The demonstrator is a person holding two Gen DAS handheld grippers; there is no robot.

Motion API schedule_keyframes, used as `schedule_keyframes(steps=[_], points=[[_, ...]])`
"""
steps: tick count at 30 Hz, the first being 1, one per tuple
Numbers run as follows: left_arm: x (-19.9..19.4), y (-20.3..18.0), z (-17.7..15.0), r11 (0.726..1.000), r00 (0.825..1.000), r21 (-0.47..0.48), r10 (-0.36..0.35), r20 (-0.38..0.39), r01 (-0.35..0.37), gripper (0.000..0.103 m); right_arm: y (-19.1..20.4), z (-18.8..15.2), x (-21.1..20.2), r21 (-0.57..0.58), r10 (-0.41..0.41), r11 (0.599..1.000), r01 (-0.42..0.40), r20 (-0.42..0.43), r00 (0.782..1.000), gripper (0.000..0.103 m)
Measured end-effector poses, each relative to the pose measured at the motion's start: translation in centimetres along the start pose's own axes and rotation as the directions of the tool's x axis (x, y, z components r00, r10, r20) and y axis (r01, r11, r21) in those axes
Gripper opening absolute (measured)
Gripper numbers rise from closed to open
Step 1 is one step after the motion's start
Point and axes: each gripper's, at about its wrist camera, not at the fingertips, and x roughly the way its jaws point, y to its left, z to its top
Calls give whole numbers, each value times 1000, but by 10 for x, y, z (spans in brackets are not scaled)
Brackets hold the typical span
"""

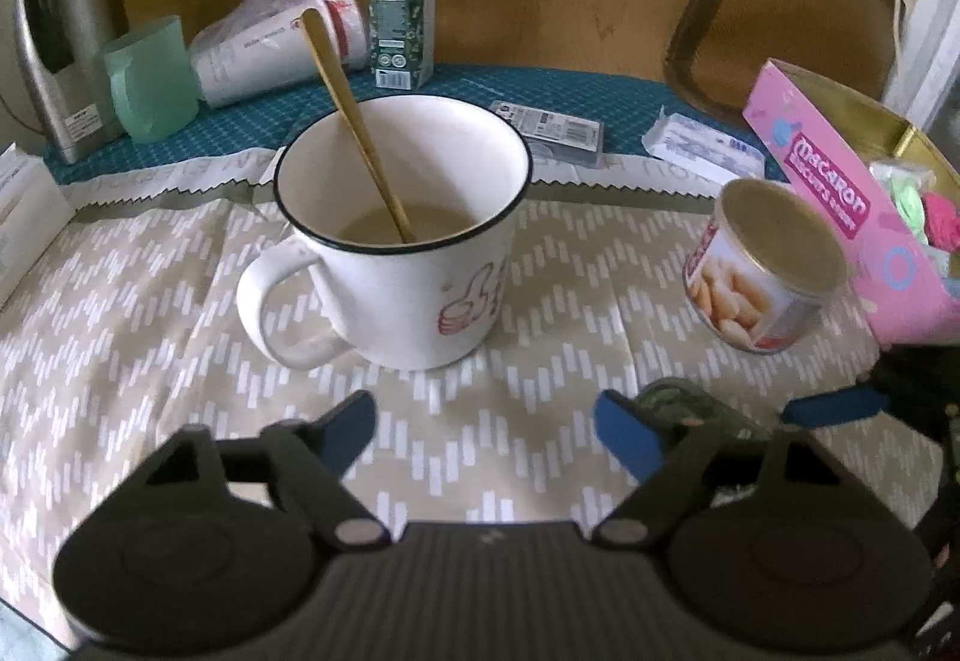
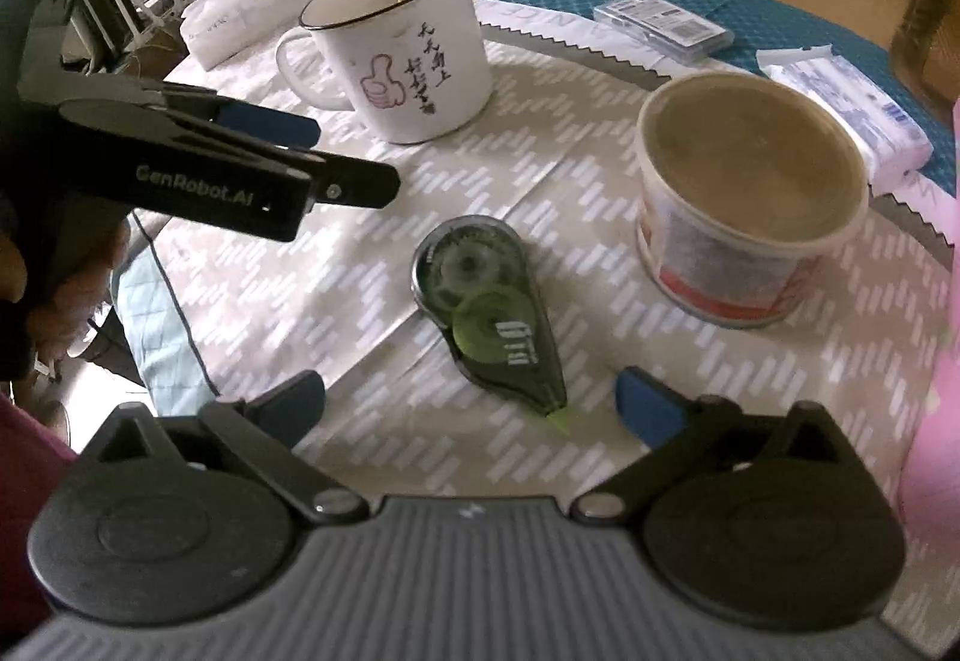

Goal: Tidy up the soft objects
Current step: 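Carry the green tape roller with both grippers over the pink tin box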

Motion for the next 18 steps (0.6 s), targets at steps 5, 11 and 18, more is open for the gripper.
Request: schedule_keyframes(steps=[5,11,18], points=[[-4,-5,3,999,1000,48,-15,-13,15,69,4,2,-7,-37,-101,994,102,32,994,82],[2,-12,8,984,983,49,-164,-88,169,57,2,4,-3,-49,-97,994,98,32,995,68],[26,-28,11,938,919,-44,-345,-189,343,40,-4,1,-10,-63,-99,993,99,7,995,39]])
